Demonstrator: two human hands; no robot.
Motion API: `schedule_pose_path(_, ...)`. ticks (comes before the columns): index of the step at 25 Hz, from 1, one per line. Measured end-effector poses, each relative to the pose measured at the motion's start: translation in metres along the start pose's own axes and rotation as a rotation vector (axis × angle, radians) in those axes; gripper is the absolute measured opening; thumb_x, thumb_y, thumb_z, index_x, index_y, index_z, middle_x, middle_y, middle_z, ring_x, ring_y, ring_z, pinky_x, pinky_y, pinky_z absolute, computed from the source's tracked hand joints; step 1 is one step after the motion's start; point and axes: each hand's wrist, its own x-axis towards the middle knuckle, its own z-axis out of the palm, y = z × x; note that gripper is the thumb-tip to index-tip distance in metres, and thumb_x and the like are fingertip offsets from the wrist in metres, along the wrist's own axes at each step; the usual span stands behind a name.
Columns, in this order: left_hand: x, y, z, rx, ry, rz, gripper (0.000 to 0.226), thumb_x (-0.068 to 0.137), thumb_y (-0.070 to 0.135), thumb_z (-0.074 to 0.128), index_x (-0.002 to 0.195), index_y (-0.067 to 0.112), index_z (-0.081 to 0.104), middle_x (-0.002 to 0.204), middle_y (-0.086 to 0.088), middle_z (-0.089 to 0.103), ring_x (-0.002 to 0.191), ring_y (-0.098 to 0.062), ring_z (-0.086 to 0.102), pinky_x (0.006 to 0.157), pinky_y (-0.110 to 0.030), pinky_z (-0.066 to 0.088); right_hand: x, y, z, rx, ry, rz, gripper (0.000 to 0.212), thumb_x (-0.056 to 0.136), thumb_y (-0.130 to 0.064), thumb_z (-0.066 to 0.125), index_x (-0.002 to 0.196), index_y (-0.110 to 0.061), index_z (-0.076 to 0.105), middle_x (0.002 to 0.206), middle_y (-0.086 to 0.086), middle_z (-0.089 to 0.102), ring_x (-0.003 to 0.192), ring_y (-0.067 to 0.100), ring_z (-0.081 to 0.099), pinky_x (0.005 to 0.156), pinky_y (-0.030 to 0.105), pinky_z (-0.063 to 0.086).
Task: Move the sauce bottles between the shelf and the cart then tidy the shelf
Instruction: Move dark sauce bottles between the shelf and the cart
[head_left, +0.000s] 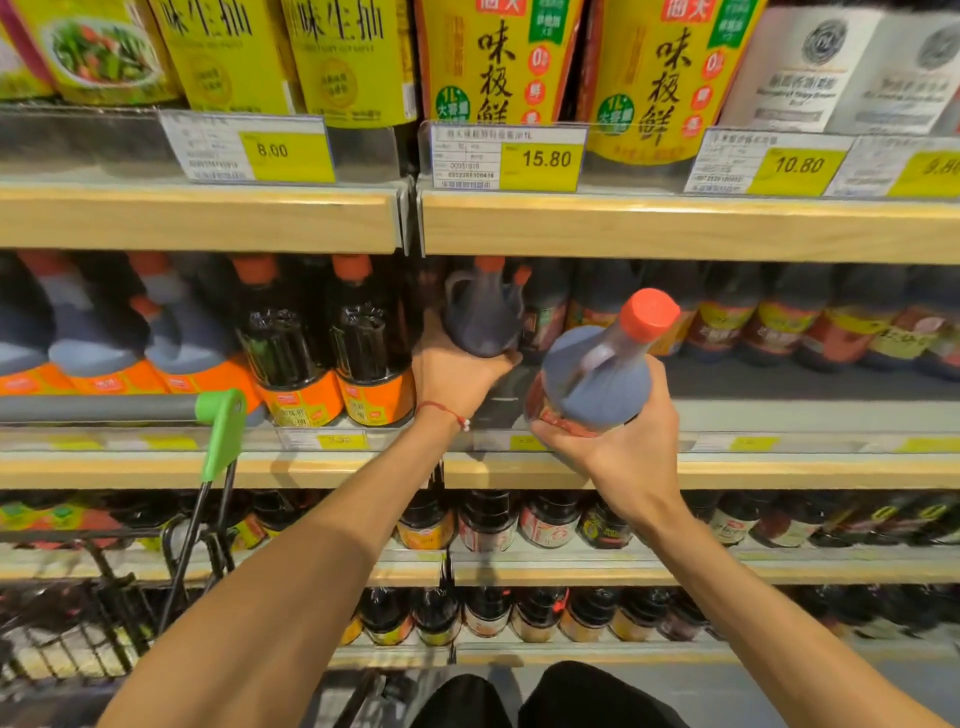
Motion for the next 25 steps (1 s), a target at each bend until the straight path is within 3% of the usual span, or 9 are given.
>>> schedule_pose_path(4, 0.001, -0.009, 0.005, -0.025, -0.002, -0.052, 0.085, 0.053, 0.03, 0.094, 0.123, 0.01, 0.051, 0.112, 0.001, 0.066, 0.098, -0.008, 0.061, 0.084, -0.018, 0.051, -0.002, 0.009, 0.004, 0.011, -0.017, 0.003, 0.094, 0.056, -0.02, 0.103, 0.133, -0.021, 0.049, 0.124, -0.002, 0.062, 0.117, 0.012, 0.062, 0.09, 0.03, 0.058)
schedule_pose_path(8, 0.007, -0.005, 0.008, 0.02, -0.092, -0.157, 0.083, 0.057, 0.036, 0.092, 0.124, 0.014, 0.049, 0.123, -0.005, 0.063, 0.112, -0.018, 0.06, 0.093, -0.024, 0.049, 0.0, 0.008, 0.003, -0.014, -0.041, -0.014, 0.094, 0.056, -0.019, 0.103, 0.132, -0.023, 0.048, 0.125, -0.002, 0.061, 0.117, 0.009, 0.061, 0.088, 0.021, 0.055)
schedule_pose_path(12, -0.007, 0.01, -0.007, 0.074, -0.208, -0.306, 0.044, 0.07, 0.022, 0.086, 0.099, 0.017, 0.054, 0.107, -0.006, 0.062, 0.1, -0.02, 0.06, 0.085, -0.028, 0.05, -0.001, 0.002, -0.001, -0.036, -0.055, 0.017, 0.095, 0.056, -0.019, 0.103, 0.133, -0.023, 0.048, 0.125, -0.002, 0.059, 0.117, 0.009, 0.06, 0.088, 0.019, 0.054)
schedule_pose_path(13, -0.018, 0.011, -0.013, 0.066, -0.16, -0.324, 0.04, 0.074, 0.015, 0.081, 0.105, 0.015, 0.055, 0.11, -0.005, 0.061, 0.102, -0.019, 0.059, 0.085, -0.027, 0.048, -0.002, 0.0, -0.002, -0.038, -0.06, 0.031, 0.095, 0.056, -0.019, 0.103, 0.134, -0.022, 0.048, 0.125, -0.002, 0.06, 0.117, 0.009, 0.06, 0.089, 0.022, 0.055)
schedule_pose_path(16, -0.064, 0.017, -0.036, -0.163, -0.06, -0.24, 0.066, 0.077, -0.015, 0.06, 0.135, 0.015, 0.05, 0.135, 0.001, 0.053, 0.127, -0.009, 0.05, 0.107, -0.021, 0.038, -0.01, -0.013, -0.005, 0.018, -0.089, 0.109, 0.095, 0.056, -0.019, 0.103, 0.134, -0.022, 0.049, 0.125, -0.002, 0.062, 0.115, 0.009, 0.062, 0.089, 0.025, 0.057)
schedule_pose_path(18, -0.092, 0.034, -0.053, -0.226, -0.311, -0.171, 0.075, 0.076, -0.024, 0.054, 0.135, 0.022, 0.052, 0.133, 0.012, 0.055, 0.126, 0.007, 0.049, 0.108, -0.015, 0.038, -0.016, -0.022, -0.006, 0.069, -0.125, 0.165, 0.094, 0.057, -0.016, 0.102, 0.135, -0.02, 0.049, 0.124, -0.001, 0.064, 0.113, 0.007, 0.065, 0.088, 0.025, 0.058)
schedule_pose_path(20, -0.105, 0.052, -0.066, -0.219, -0.53, -0.121, 0.075, 0.078, -0.019, 0.063, 0.137, 0.024, 0.048, 0.133, 0.021, 0.052, 0.119, 0.019, 0.047, 0.1, -0.006, 0.038, -0.021, -0.029, -0.003, 0.135, -0.175, 0.232, 0.091, 0.06, -0.012, 0.1, 0.135, -0.017, 0.049, 0.123, 0.001, 0.066, 0.112, 0.012, 0.068, 0.087, 0.032, 0.061)
schedule_pose_path(23, -0.108, 0.06, -0.073, -0.243, -0.599, -0.113, 0.083, 0.076, -0.005, 0.079, 0.147, 0.015, 0.042, 0.136, 0.009, 0.058, 0.125, 0.001, 0.054, 0.103, -0.017, 0.044, -0.022, -0.039, -0.003, 0.235, -0.331, 0.366, 0.085, 0.073, -0.002, 0.092, 0.142, -0.011, 0.042, 0.127, 0.011, 0.067, 0.115, 0.026, 0.07, 0.087, 0.039, 0.062)
schedule_pose_path(25, -0.107, 0.061, -0.08, -0.243, -0.6, -0.184, 0.089, 0.072, -0.005, 0.081, 0.148, 0.015, 0.039, 0.132, 0.008, 0.061, 0.125, -0.004, 0.056, 0.103, -0.024, 0.047, -0.016, -0.048, -0.012, 0.222, -0.53, 0.42, 0.082, 0.085, 0.004, 0.079, 0.149, -0.014, 0.032, 0.135, 0.01, 0.062, 0.117, 0.013, 0.068, 0.088, 0.029, 0.06)
